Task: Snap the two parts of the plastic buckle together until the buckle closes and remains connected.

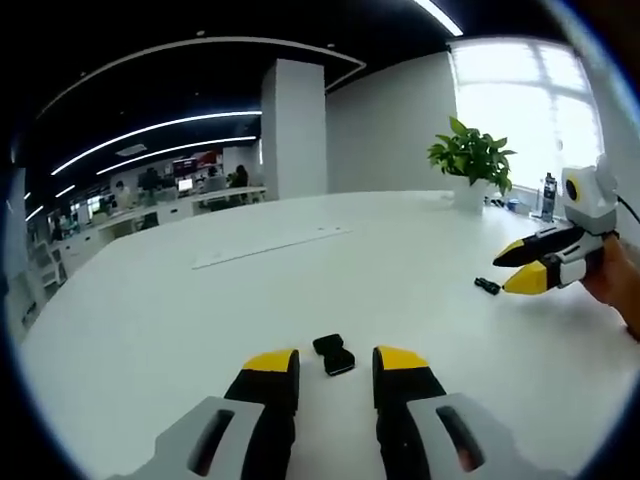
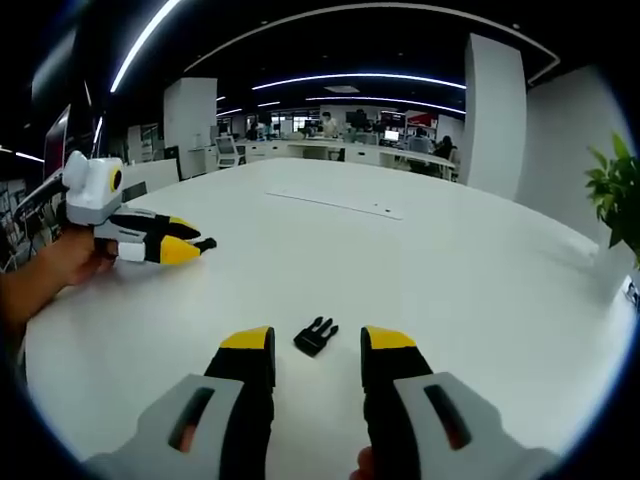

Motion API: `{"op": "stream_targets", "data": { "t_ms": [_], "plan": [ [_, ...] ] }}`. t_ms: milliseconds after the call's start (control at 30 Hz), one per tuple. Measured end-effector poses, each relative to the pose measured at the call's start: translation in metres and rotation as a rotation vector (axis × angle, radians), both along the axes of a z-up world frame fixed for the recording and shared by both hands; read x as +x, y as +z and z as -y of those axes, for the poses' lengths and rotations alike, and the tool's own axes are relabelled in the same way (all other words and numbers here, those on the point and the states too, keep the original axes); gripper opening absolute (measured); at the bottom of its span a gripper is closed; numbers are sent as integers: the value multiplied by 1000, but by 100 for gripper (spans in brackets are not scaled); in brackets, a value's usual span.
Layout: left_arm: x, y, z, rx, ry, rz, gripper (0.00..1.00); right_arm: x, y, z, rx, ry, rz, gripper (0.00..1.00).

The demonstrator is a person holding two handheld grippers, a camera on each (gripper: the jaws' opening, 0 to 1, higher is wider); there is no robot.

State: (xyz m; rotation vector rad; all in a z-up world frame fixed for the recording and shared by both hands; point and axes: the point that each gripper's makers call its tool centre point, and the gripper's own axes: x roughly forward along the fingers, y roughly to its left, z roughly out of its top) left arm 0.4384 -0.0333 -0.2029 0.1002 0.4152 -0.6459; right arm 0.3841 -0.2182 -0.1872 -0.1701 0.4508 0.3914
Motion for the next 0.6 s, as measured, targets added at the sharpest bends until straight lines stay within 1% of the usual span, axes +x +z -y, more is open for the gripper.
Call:
{"op": "stream_targets", "data": {
  "t_ms": [33, 100, 367, 600],
  "plan": [
    [0, 0, 1, 14, 2, 5, 27, 0, 0, 0, -1, 0, 1, 34],
    [0, 0, 1, 17, 6, 9, 24, 0, 0, 0, 0, 0, 2, 34],
    [-2, -3, -1, -5, 22, -31, 18, 0, 0, 0, -2, 1, 2, 34],
    [-1, -6, -4, -3, 34, -44, 16, 0, 0, 1, -2, -2, 1, 34]
  ]
}}
